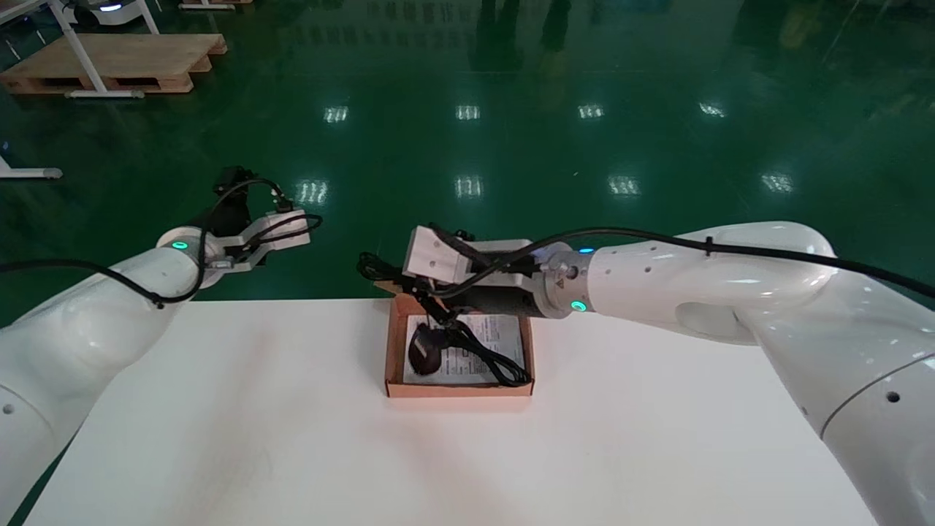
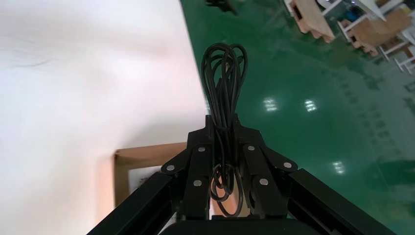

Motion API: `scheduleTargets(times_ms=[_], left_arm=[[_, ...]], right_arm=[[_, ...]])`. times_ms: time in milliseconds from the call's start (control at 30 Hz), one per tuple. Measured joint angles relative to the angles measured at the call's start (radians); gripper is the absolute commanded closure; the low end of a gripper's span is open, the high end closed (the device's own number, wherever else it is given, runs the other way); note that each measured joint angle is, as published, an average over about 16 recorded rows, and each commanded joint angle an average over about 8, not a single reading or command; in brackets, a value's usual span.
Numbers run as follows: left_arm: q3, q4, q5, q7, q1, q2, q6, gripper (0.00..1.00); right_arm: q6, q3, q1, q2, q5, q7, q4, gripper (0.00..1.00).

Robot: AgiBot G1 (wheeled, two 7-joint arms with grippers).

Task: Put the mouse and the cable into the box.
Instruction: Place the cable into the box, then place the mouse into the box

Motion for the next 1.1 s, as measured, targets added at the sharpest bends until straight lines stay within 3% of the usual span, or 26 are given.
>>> scheduleTargets(times_ms=[500,533,567,800,1100], left_arm=[[0.007,0.0,0.006,-0.013,0.0,0.0,0.0,0.0],[0.007,0.0,0.006,-0.013,0.0,0.0,0.0,0.0],[0.008,0.0,0.006,-0.014,0.0,0.0,0.0,0.0],[0.01,-0.001,0.008,-0.018,0.0,0.0,0.0,0.0],[0.01,-0.001,0.008,-0.019,0.0,-0.001,0.0,0.0]], right_arm=[[0.139,-0.124,-0.035,0.002,0.05,0.014,-0.028,1.0],[0.149,-0.129,-0.037,0.002,0.053,0.013,-0.033,0.97],[0.159,-0.134,-0.039,0.002,0.056,0.012,-0.037,0.86],[0.2,-0.158,-0.049,0.003,0.069,0.005,-0.059,0.02],[0.206,-0.166,-0.052,0.004,0.072,0.005,-0.064,0.0]])
